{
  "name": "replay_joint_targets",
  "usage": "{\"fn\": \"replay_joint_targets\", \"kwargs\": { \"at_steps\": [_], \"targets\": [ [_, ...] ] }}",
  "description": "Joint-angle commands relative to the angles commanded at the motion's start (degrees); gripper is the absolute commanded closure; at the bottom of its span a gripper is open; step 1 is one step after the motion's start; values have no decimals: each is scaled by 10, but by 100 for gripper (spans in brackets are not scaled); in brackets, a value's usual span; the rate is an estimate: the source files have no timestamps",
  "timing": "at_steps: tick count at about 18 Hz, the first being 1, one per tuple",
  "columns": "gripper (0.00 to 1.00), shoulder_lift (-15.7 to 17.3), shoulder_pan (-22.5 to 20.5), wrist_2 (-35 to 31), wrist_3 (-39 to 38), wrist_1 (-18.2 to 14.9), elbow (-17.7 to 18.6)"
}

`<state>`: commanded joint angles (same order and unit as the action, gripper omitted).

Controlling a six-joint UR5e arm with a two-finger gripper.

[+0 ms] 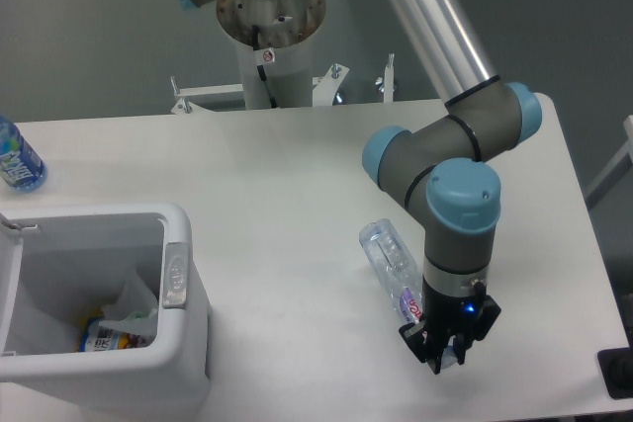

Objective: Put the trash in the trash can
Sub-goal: 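Lift the bottle by its cap end, tilting it upward, then carry the bottle over the trash bin and lower it in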

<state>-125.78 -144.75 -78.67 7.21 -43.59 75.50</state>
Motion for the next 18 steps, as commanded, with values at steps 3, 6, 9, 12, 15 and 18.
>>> {"fn": "replay_joint_targets", "kwargs": {
  "at_steps": [3, 6, 9, 12, 15, 18],
  "targets": [
    [72, 22, -8, 29, -9, 1, -11],
    [72, 38, -13, 62, -67, 1, -53],
    [72, 55, -10, 66, -95, 2, -86],
    [72, 88, -4, 65, -105, 7, -90],
    [72, 115, 15, 65, -107, 45, -91],
    [72, 132, 42, 65, -106, 62, -97]
  ]
}}
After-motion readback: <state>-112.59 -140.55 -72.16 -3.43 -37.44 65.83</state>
